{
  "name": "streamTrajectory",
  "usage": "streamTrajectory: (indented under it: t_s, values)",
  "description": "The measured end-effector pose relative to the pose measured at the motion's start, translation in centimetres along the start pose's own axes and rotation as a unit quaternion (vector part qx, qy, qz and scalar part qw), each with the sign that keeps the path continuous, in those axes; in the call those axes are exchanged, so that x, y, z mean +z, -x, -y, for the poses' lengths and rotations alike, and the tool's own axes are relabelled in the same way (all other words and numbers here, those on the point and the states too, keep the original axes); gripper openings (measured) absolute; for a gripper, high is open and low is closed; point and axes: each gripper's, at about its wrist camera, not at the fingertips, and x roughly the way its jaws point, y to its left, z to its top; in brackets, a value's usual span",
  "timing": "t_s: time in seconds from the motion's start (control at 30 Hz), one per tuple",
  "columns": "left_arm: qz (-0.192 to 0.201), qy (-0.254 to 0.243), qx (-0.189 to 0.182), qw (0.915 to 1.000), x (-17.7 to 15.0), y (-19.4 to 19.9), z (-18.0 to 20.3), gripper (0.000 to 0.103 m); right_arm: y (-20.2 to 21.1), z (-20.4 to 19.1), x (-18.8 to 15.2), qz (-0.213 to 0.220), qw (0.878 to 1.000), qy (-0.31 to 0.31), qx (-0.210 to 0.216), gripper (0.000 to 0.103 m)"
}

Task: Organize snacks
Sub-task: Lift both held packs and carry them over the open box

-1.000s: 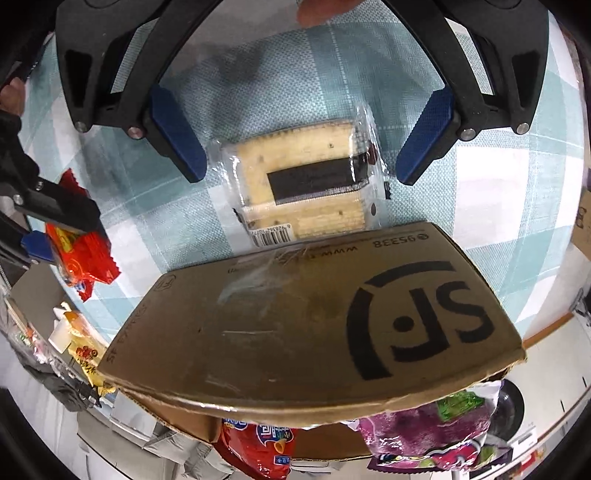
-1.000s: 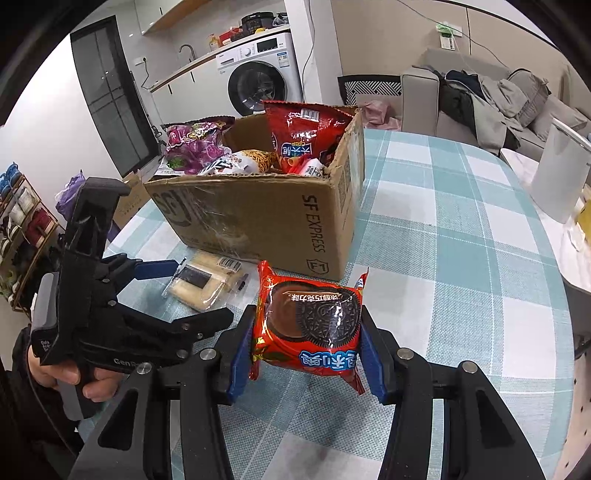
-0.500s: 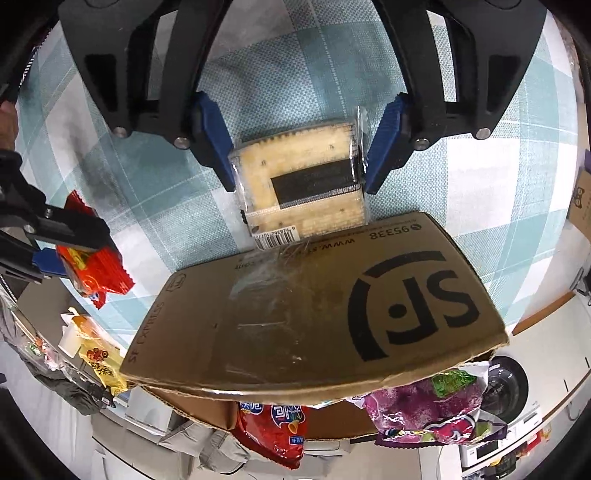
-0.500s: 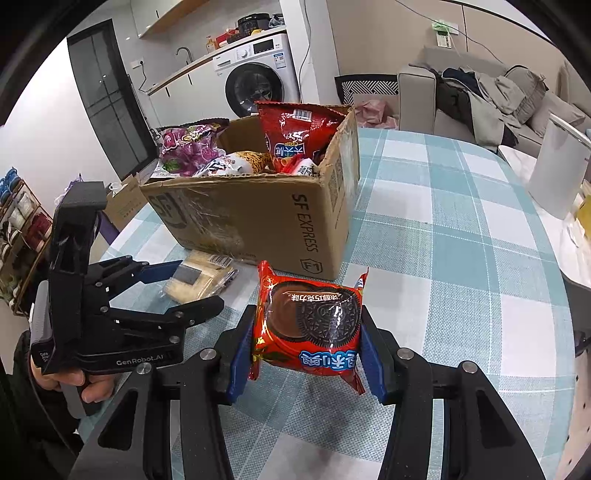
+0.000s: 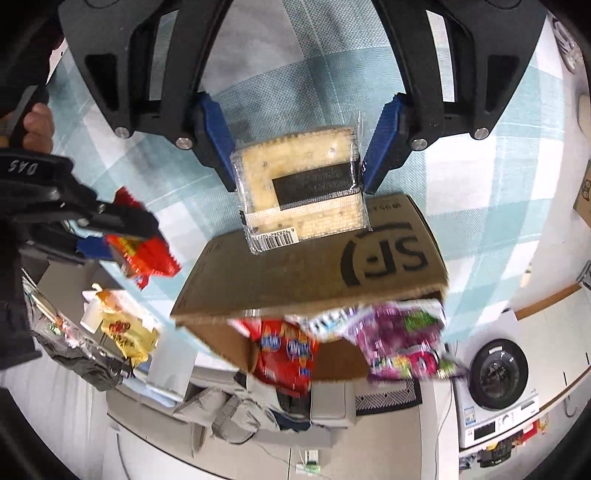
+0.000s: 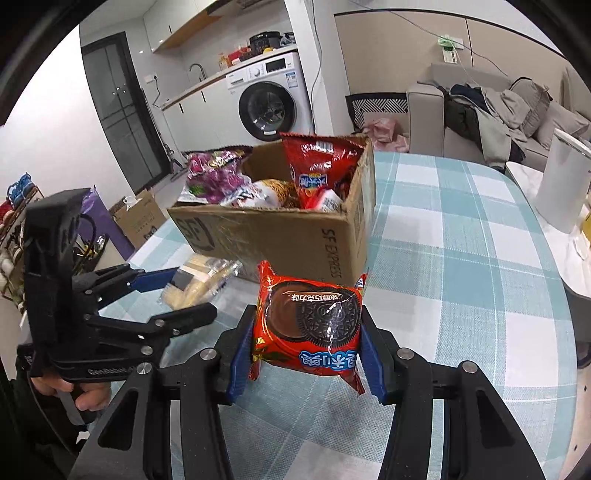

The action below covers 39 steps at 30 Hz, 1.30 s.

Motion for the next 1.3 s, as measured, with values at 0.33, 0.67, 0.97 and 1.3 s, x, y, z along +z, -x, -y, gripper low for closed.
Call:
streamTrajectory:
  t_s: [0.33, 0.67, 0.97, 1.3]
  values:
    - [0.042, 0.008, -0.001, 0.9991, 0.7, 5.2, -1.7, 0.064, 1.1, -0.1, 0.4, 0.027, 1.0, -0.009, 0.005, 0.051]
    - [0.078, 0.001, 0.004, 0.9969, 2.5, 8.7, -2.7, 0.064, 2.3, -0.8, 1.2, 0.054, 0.998, -0.006, -0.003, 0.051]
    - [0.098, -0.006, 0.012, 0.9951, 4.4, 10.0, -2.9, 0.064, 3.1, -1.9, 2.9, 0.073, 0.997, 0.001, -0.003, 0.051]
    - [0.104, 0.001, 0.014, 0.9945, 6.4, 9.5, -3.6, 0.064, 2.5, -2.2, 5.2, 0.077, 0.997, 0.002, -0.009, 0.051]
